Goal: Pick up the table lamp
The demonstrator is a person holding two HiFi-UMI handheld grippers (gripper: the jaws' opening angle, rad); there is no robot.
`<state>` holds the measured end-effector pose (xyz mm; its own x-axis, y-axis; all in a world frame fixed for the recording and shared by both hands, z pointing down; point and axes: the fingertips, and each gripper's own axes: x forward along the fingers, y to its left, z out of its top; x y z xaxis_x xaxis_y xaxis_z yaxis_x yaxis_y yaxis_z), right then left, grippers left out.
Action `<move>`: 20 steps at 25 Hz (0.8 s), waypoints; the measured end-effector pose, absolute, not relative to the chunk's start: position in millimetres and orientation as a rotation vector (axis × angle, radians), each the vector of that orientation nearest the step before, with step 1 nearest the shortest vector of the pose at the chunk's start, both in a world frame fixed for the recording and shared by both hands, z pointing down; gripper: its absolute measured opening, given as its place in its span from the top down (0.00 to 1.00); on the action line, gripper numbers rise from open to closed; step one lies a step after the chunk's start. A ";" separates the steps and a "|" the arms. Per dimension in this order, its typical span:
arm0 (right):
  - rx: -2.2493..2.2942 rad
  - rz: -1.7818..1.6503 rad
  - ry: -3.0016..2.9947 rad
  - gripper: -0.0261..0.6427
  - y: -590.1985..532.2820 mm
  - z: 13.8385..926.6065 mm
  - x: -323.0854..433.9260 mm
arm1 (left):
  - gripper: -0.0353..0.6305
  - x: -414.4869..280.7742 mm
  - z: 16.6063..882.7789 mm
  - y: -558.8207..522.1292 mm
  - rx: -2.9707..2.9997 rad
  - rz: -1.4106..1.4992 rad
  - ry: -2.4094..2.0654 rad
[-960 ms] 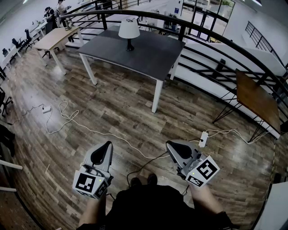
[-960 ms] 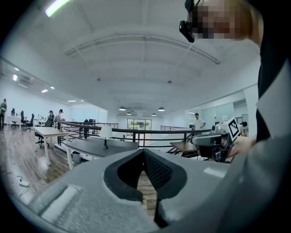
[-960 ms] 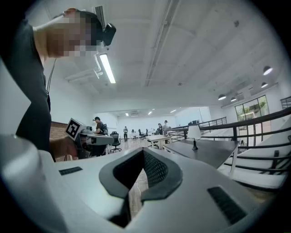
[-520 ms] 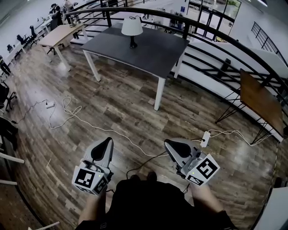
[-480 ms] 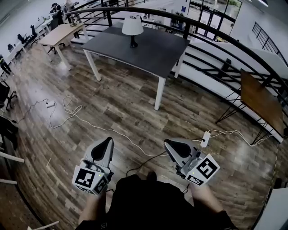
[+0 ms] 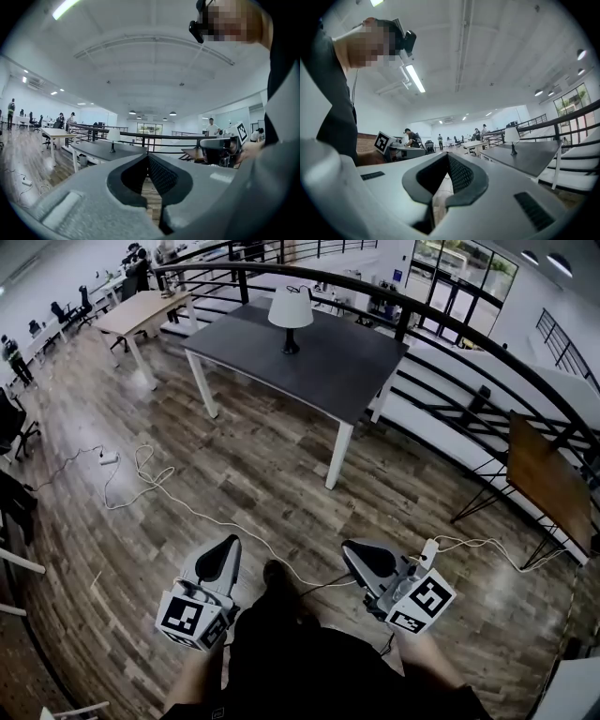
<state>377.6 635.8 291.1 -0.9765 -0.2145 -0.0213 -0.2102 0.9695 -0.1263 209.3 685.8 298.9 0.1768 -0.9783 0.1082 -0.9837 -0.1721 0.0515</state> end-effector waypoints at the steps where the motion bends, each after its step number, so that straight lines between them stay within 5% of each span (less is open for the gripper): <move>1: -0.327 -0.195 3.079 0.95 630.0 291.3 373.0 | 0.94 205.1 300.5 679.5 2.324 0.072 -1.947; 20: -0.331 -0.146 3.098 0.95 401.1 270.5 144.9 | 0.94 -14.6 275.4 453.8 2.399 0.026 -1.948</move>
